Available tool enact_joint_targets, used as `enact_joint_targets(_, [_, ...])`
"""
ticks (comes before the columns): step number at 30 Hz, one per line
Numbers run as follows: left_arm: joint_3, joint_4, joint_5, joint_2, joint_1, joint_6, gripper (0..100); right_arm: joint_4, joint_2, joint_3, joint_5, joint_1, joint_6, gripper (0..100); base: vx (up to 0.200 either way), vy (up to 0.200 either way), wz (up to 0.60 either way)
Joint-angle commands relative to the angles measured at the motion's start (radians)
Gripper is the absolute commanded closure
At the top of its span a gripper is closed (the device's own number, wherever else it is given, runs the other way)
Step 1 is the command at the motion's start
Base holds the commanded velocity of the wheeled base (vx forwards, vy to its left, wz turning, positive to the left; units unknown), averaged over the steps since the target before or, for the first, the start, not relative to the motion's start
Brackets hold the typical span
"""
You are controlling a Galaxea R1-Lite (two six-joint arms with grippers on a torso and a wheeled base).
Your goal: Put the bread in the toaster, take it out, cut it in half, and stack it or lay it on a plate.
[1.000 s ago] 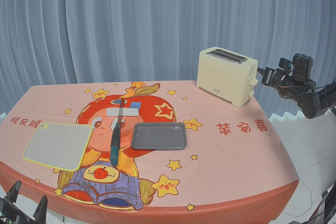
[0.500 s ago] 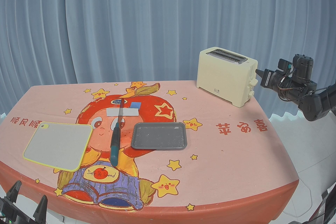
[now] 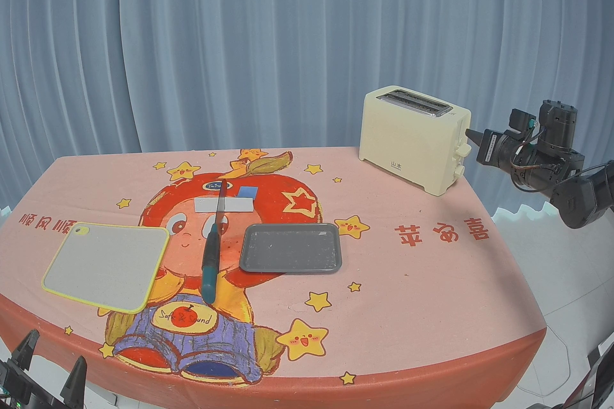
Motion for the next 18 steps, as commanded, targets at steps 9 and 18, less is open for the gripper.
enact_joint_targets(9, [0.018, 0.000, 0.000, 0.001, 0.000, 0.000, 0, -0.018, -0.042, 0.074, -0.020, 0.018, 0.010, 100, 0.000, 0.000, 0.00])
enact_joint_targets(18, [0.018, 0.000, 0.000, 0.001, -0.002, 0.000, 0, -0.005, -0.067, 0.103, -0.020, 0.020, 0.010, 100, 0.000, 0.000, 0.00])
